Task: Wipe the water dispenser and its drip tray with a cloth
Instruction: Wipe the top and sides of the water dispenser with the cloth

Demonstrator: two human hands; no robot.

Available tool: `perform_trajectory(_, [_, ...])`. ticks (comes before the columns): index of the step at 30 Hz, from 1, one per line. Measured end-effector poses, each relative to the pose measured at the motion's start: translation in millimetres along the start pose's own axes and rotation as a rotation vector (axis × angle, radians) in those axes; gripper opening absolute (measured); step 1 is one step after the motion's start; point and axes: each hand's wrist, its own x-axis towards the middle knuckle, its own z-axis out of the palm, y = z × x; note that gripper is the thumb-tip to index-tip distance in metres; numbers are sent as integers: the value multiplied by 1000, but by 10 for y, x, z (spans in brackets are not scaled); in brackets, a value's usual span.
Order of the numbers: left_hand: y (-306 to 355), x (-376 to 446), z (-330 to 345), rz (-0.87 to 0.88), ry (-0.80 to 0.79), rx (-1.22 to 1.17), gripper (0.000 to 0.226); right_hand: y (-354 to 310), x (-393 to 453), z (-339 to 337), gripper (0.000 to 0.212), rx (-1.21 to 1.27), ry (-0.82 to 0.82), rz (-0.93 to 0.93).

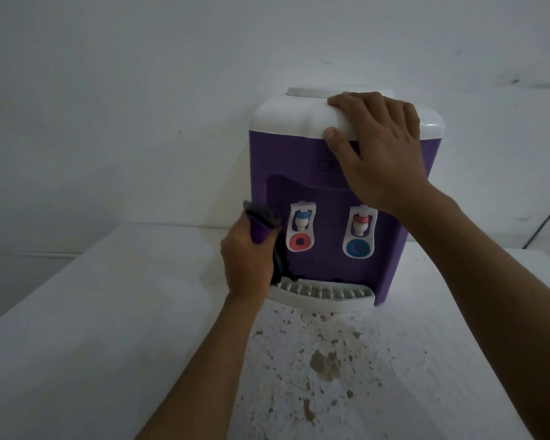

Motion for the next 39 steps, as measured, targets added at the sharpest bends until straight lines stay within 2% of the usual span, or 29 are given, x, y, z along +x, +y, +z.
perform_trajectory(3, [129,181,14,83,40,21,24,4,-2,6,49,2,1,-1])
perform_trajectory(6, [92,138,23,69,30,57,25,8,-5,10,49,3,5,2])
perform_trajectory(11, [-64,-62,11,-21,-24,85,23,8,-8,15,50,-3,4,5])
perform_trajectory(20, [-239,-344,-46,-207,-107,135,32,5,-12,19,49,-8,10,3])
perform_trajectory(26, [27,-72,-47,-54,-12,7,27,15,-11,16,49,-12,9,5])
perform_trajectory(31, [136,127,22,28,51,24,26,11,-4,17,50,-6,6,8])
perform_trajectory(39, [-288,-341,-43,-177,-118,133,30,16,8,21,53,-47,6,2])
